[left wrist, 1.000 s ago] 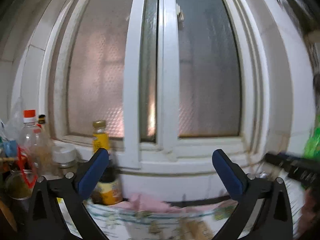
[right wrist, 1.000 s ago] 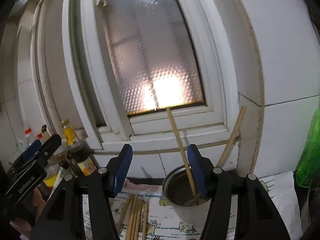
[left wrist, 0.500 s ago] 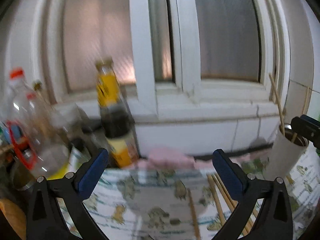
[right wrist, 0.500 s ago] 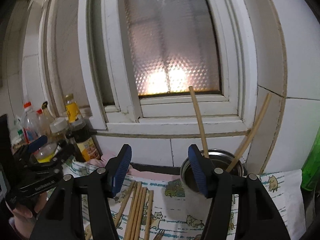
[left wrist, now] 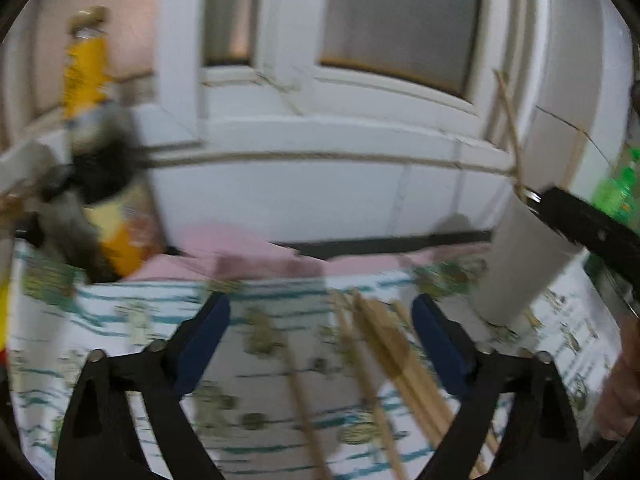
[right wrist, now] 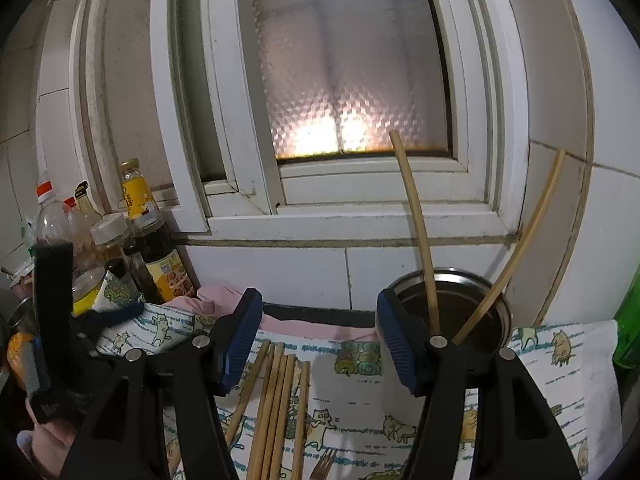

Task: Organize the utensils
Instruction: 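Open the left gripper and move it back over the loose chopsticks, then close the left gripper on another wooden chopstick on the cloth, then lift the chopstick with the left gripper and lower it into the white cup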

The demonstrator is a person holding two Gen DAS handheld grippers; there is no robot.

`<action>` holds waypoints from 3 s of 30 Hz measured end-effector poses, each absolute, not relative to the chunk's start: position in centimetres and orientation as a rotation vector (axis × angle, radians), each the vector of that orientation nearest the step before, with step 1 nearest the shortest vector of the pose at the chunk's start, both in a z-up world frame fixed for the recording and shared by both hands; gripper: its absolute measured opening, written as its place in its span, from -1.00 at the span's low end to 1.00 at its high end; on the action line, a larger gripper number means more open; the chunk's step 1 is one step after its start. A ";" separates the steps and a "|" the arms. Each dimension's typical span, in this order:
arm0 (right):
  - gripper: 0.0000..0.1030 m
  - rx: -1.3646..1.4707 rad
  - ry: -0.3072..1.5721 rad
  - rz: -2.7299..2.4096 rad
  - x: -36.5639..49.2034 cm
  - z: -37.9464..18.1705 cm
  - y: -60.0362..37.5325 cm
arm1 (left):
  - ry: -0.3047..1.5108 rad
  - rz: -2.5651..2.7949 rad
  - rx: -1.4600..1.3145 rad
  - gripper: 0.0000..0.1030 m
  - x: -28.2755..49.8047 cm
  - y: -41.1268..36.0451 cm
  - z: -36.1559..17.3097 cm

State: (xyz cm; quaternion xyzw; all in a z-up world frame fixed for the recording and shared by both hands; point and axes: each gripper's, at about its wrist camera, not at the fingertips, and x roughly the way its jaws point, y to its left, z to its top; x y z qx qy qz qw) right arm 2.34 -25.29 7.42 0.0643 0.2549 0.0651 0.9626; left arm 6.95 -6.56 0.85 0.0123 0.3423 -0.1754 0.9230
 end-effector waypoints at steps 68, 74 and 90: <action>-0.83 -0.007 0.939 0.138 8.7 -3.4 -20.6 | 0.972 -0.210 -0.187 -0.88 12.4 -0.8 -1.3; -0.84 0.026 0.864 0.168 7.5 -1.6 -21.6 | 0.960 -0.244 -0.188 -0.88 12.2 -1.5 -1.2; -0.84 0.125 0.631 0.248 3.3 5.6 -23.2 | 0.706 -0.417 -0.304 -0.88 9.1 -0.1 3.7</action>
